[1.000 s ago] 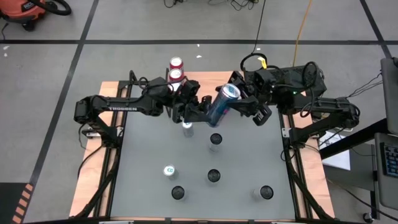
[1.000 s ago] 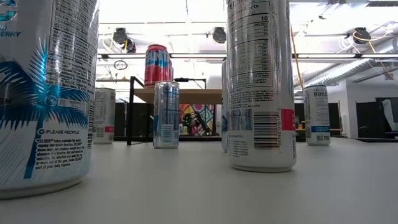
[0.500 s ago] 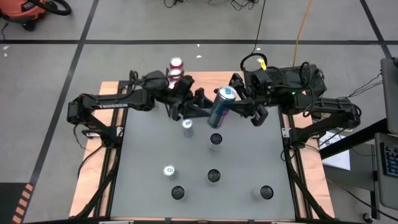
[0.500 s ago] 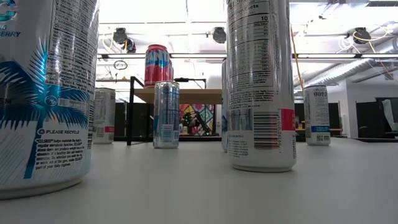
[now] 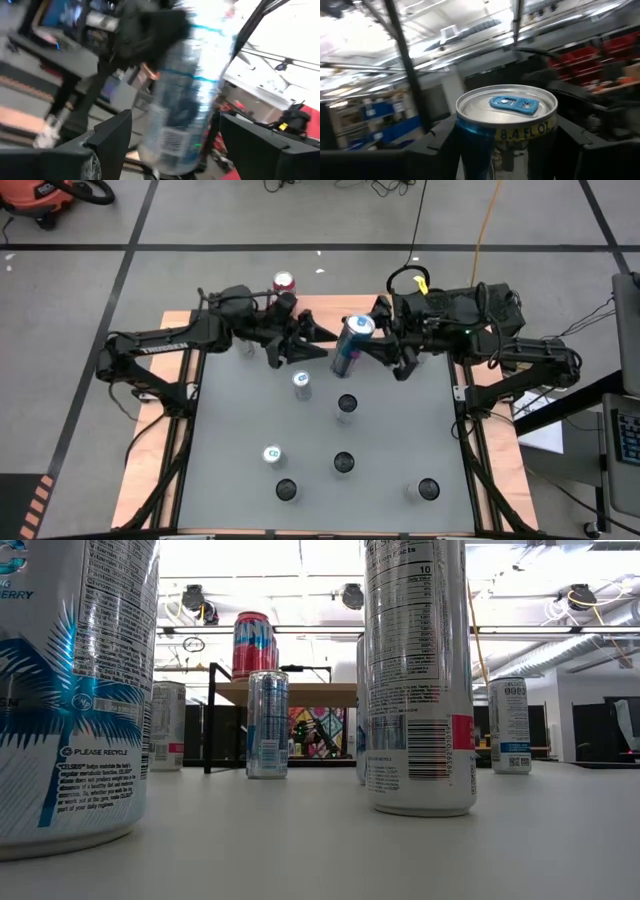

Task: Place canned beverage on shelf
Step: Put the top right blue soda can on the shelf

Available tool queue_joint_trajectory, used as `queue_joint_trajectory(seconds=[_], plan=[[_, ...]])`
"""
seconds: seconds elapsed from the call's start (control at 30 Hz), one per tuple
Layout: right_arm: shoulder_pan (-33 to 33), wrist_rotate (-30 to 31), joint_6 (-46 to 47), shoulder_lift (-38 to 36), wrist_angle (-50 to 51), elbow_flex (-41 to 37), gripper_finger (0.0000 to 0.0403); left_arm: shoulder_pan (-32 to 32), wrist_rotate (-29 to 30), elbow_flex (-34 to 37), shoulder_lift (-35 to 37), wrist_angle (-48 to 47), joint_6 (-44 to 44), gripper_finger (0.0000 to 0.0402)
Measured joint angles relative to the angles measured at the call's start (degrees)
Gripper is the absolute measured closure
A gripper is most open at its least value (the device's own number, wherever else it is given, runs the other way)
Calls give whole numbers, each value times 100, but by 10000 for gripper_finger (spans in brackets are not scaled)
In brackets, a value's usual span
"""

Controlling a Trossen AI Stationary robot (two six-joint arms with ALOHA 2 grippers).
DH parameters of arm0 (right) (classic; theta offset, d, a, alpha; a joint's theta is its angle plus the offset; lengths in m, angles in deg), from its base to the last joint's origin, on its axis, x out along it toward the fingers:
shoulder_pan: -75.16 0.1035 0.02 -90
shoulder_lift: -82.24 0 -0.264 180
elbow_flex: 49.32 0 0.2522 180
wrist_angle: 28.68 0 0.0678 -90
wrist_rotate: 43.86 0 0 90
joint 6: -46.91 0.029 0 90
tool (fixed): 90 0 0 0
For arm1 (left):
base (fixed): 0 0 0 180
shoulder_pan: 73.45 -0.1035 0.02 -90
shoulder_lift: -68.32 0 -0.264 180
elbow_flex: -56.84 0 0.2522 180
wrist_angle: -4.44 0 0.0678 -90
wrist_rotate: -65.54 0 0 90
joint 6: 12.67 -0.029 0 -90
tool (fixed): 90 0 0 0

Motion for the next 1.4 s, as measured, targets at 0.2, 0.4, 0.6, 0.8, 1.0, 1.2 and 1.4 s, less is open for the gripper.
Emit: queue_joint_trajectory(seconds=[0.2,0.4,0.6,0.8,1.0,1.2,1.4], plan=[[-117,823,-153,-2,148,0,204,22,904,-2,366,-819,-789,99],[-229,1519,-163,-2,233,0,204,180,1869,-2,513,-1410,-1365,100],[-268,1792,-123,111,266,0,204,258,2131,-4,438,-1418,-1541,85],[-268,1951,3,231,262,0,204,254,2453,-7,335,-1587,-1725,38],[-275,2094,-87,323,262,0,204,256,2657,-3,289,-1624,-1935,21],[-331,2085,-210,284,416,0,204,171,2847,-45,471,-2304,-1981,22],[-528,2324,-435,192,456,-2,204,103,2867,-188,1005,-3060,-1985,23]])
